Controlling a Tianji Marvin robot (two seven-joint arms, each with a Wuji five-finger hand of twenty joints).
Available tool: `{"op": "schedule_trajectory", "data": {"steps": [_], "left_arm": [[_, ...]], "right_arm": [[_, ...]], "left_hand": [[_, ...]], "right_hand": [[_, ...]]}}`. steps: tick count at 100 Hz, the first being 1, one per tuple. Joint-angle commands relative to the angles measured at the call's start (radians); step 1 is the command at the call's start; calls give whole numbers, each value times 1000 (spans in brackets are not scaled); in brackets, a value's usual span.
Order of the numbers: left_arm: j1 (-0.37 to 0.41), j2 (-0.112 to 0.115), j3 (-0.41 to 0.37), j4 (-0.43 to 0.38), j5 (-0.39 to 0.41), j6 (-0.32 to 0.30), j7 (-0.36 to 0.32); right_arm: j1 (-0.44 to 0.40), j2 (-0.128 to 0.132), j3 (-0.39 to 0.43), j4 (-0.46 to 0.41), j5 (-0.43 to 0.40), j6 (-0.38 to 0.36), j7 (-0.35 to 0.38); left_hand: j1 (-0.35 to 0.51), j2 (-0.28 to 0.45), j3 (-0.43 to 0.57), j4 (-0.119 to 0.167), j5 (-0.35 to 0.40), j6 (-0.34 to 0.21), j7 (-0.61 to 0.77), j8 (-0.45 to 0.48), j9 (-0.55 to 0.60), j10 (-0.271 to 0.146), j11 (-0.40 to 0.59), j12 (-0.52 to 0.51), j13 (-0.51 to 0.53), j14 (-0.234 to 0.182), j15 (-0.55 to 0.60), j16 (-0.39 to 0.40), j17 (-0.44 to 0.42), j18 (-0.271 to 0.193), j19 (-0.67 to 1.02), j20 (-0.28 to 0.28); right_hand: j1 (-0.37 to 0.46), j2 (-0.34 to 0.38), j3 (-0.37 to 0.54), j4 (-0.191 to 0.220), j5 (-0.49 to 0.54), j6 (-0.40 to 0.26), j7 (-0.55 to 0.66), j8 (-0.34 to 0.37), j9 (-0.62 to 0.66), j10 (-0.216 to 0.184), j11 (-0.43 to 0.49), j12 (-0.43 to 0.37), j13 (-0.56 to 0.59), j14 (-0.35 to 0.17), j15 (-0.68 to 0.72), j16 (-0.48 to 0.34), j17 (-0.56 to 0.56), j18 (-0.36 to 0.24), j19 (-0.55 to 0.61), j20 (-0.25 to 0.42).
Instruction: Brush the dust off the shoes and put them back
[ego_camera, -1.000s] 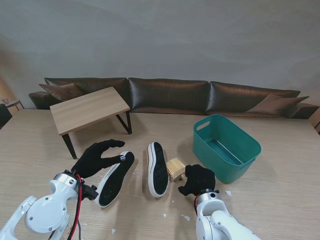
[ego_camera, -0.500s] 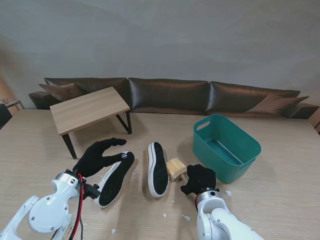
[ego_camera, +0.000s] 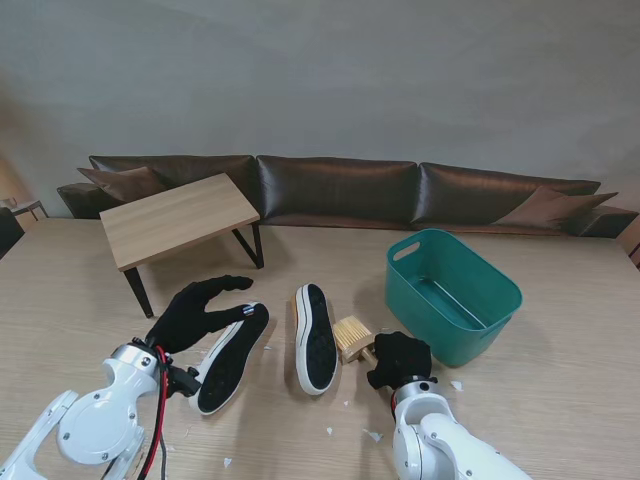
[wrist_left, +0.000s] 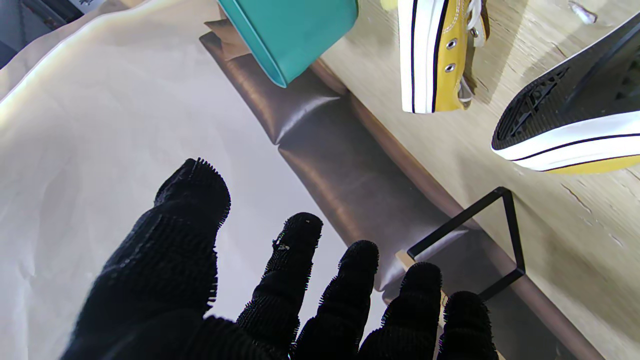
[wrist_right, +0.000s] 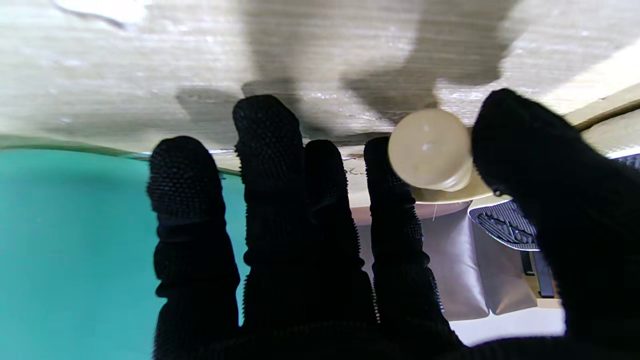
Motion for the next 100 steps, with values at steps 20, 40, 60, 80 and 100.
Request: {"op": "schedule_trajectory", "data": {"steps": [20,40,60,80,100], "left_arm": [[-8,-7,7,9,-10,12,-10],[-7,-9,13,8,-14,27,-6],[-6,-12,16,4,-22,35,4],[-5,-13,17,3,-31,39,4],[-2,-14,16,0,-45,44,5]], "right_arm": [[27,-29,-25,85,32,-30,-74],[38,-45,-37,128,45,-59,-146],[24,-43,-34,126,48,-72,-148],[10,-26,-35,92,30,-47,-78],[9,-23,-34,83,35,-22,-47]], "left_hand": [[22,46,-27,31,23,2,5,3,17,12,1,7,-46,11,-5,1,-28,-25,-18,-9],[25,57,-32,31,24,7,4,3,19,20,1,9,-46,15,-5,2,-30,-26,-18,-10],[28,77,-43,32,34,17,7,5,20,29,2,10,-46,17,-5,2,-32,-24,-20,-12],[34,95,-58,33,43,26,10,7,19,35,1,10,-46,19,-5,3,-35,-25,-22,-15],[41,116,-79,35,54,38,13,10,20,43,1,10,-47,22,-6,3,-36,-26,-25,-19]], "right_hand": [[161,-16,105,-146,57,-87,293,-307,210,-67,34,52,152,-46,102,22,-112,-29,113,-50],[197,90,131,-153,169,-79,367,-344,289,-99,130,144,164,-87,323,91,-60,-38,155,-50],[206,235,110,-150,119,14,397,-191,221,-82,249,257,164,-107,446,96,-81,-35,185,-36],[182,343,104,-154,-26,34,524,38,96,-85,337,313,138,-93,427,64,-136,-43,198,-19],[37,279,158,-112,-137,115,709,65,54,-94,414,304,135,-91,445,58,-137,-51,212,-2]]}}
